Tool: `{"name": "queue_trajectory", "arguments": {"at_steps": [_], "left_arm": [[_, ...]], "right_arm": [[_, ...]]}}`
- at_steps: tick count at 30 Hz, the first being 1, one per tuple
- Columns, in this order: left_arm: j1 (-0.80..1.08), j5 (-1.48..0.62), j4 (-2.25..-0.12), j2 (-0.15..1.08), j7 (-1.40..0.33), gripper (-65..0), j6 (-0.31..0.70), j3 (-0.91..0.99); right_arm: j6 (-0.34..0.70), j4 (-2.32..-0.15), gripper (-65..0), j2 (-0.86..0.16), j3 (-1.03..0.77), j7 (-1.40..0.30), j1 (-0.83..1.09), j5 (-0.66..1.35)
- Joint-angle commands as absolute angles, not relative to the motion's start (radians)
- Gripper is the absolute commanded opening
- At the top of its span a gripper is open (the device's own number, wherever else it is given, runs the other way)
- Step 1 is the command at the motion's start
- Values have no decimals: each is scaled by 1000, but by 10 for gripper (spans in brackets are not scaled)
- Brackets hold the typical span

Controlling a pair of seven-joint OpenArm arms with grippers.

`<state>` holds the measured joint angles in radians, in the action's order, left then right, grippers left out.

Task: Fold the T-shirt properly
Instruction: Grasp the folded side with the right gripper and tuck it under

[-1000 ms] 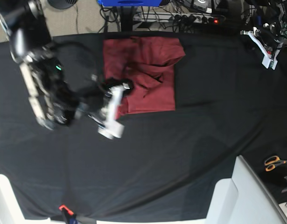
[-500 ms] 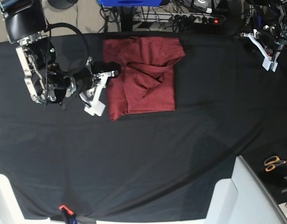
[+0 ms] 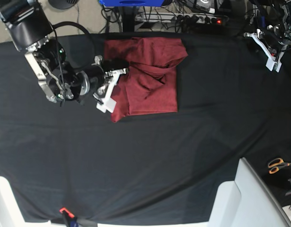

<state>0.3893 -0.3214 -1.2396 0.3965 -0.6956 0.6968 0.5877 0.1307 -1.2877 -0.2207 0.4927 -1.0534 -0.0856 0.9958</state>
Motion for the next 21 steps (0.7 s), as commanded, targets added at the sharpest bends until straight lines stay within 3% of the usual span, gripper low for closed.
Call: {"name": "queue_trajectory", "arguments": {"at_steps": [1,21], "left_arm": [[395,-331,-1251,415,-687,-650,698,595],[395,-331,-1254,415,-687,-650,698,595]], "right_arm": [[136,-1303,-645,-222,489,-1050,-104,1018],[136,-1139,-645,-77,492,-1047,-283,1013]]}}
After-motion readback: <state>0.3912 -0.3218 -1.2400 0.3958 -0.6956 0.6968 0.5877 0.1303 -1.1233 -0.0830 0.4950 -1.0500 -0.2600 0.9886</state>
